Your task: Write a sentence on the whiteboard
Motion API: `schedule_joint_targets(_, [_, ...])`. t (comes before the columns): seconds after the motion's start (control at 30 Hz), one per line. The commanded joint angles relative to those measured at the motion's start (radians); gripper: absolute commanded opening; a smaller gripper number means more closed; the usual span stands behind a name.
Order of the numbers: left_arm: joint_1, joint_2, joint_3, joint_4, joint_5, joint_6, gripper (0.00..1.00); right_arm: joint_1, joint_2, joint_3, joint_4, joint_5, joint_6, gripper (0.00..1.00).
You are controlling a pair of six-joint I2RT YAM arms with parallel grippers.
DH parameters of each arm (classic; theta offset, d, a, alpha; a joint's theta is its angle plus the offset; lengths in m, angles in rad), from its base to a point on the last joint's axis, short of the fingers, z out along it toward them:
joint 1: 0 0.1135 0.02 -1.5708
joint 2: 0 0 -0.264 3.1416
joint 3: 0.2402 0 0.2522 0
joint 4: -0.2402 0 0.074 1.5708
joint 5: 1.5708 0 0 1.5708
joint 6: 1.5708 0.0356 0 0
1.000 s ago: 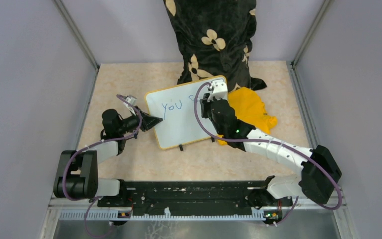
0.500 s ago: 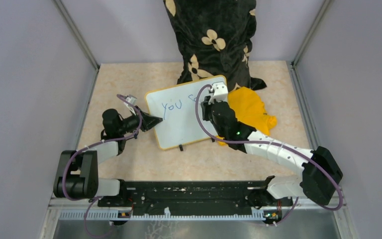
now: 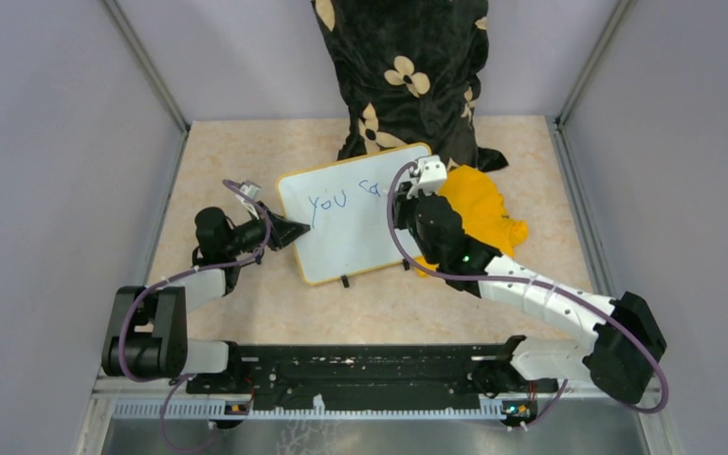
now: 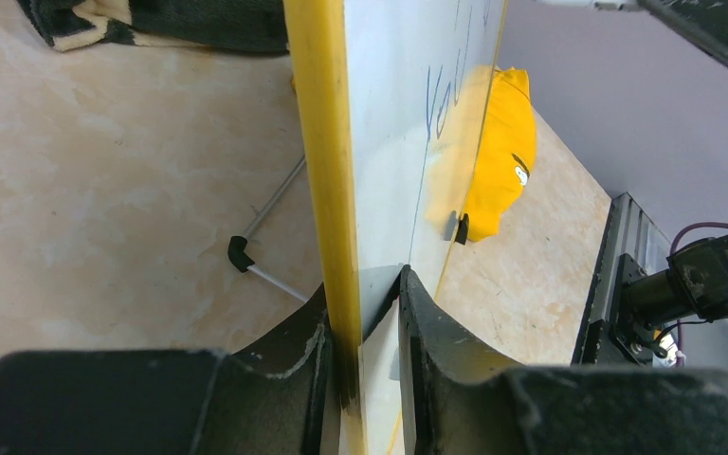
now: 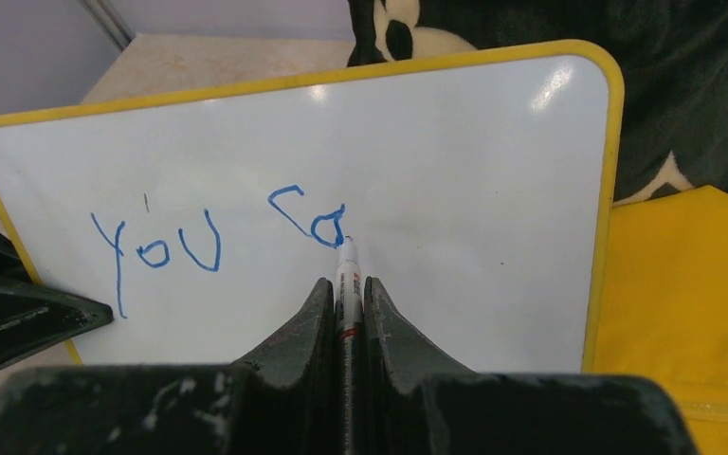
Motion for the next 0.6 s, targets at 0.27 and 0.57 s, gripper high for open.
schedule_joint_targets(0.27, [0.003, 0.014, 0.001, -0.019, -0.066, 0.076, 0.00, -0.021, 0.012, 0.066, 0.087, -0.005, -0.014, 0.00])
schedule_joint_targets(0.57, [0.003, 0.014, 0.002, -0.019, -0.065, 0.076, 0.00, -0.036, 0.046, 0.074, 0.105, -0.015, -0.002, 0.00])
